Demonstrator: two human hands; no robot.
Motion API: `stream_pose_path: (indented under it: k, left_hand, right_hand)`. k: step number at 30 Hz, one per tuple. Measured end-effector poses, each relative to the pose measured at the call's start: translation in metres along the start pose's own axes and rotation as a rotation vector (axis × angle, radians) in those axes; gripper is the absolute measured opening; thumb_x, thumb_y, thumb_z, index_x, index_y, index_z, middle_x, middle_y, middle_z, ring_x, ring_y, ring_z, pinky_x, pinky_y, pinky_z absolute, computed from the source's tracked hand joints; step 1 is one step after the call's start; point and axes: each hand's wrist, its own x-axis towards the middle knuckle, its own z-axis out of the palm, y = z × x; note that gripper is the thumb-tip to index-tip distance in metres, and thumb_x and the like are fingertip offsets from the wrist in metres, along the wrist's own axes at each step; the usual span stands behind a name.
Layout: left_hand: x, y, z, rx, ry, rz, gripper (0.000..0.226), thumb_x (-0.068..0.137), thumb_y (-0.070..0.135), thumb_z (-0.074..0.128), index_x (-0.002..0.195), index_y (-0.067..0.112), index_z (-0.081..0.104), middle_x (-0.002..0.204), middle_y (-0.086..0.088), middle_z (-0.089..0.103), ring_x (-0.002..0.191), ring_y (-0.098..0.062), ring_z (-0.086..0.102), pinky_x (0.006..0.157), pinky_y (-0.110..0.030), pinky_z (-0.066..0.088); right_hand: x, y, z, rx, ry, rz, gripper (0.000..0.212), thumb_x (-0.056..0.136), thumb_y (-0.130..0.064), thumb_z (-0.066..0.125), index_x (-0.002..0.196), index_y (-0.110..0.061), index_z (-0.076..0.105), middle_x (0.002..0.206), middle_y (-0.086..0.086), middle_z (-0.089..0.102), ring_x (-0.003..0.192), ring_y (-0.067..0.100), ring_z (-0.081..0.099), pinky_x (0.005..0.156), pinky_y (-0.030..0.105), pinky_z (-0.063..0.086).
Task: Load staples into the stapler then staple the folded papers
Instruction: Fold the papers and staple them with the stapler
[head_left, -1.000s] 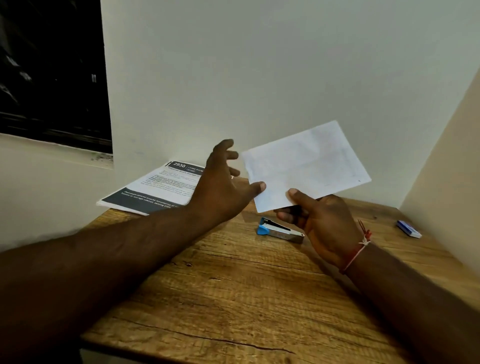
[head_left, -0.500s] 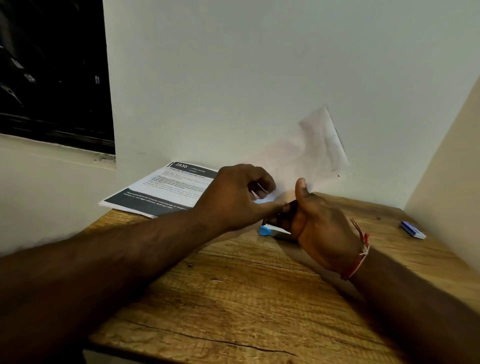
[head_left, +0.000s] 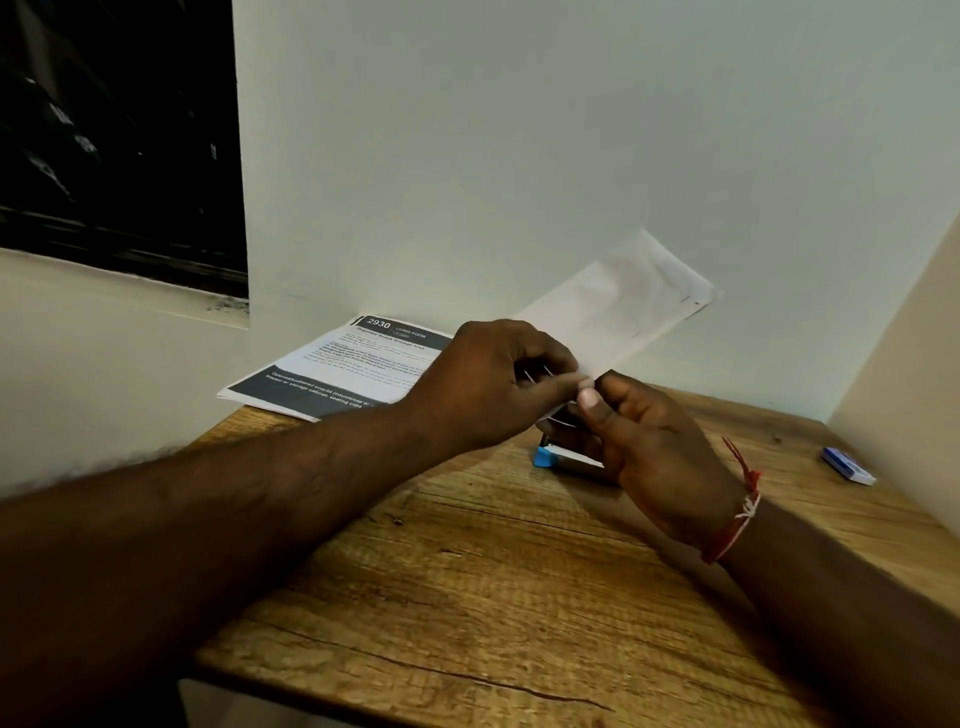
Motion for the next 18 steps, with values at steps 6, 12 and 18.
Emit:
stream_pose_path:
  k: [6, 12, 18]
  left_hand:
    - [-0.0008, -0.0039, 0.0002, 0.021, -0.001, -0.005, 0.024, 0.091, 0.034, 0.095, 0.111, 0.023, 0.089, 0.102, 0.010, 0.083, 0.093, -0.004, 0.079, 0.089, -0.034, 0.067]
    - [0.0005, -0.0031, -0.0019, -0.030, -0.029, -0.060, 0.012, 0.098, 0.032, 0.088, 0.108, 0.026, 0.090, 0.099, 0.013, 0.086, 0.098, 0.000, 0.080, 0.092, -0.030, 0.066]
    - [0.0021, -0.0091, -0.0010, -0.094, -0.065, -0.155, 0.012, 0.100, 0.032, 0.087, 0.110, 0.027, 0.091, 0.099, 0.013, 0.088, 0.098, -0.001, 0.081, 0.089, -0.025, 0.063]
  right_hand:
    - [0.0006, 0.0027, -0.0061, 0.043, -0.015, 0.031, 0.033, 0.112, -0.022, 0.050, 0.130, -0.005, 0.072, 0.136, 0.018, 0.076, 0.133, 0.036, 0.072, 0.123, 0.062, 0.046]
    - [0.0036, 0.0029, -0.0050, -0.099, 0.059, -0.063, 0.036, 0.116, -0.017, 0.050, 0.147, -0.012, 0.068, 0.138, 0.006, 0.078, 0.131, 0.023, 0.074, 0.116, 0.043, 0.057]
    - [0.0022, 0.0002, -0.0015, -0.148, 0.147, -0.107, 0.029, 0.113, -0.010, 0.055, 0.133, -0.010, 0.077, 0.125, 0.002, 0.084, 0.120, 0.016, 0.079, 0.107, 0.028, 0.060]
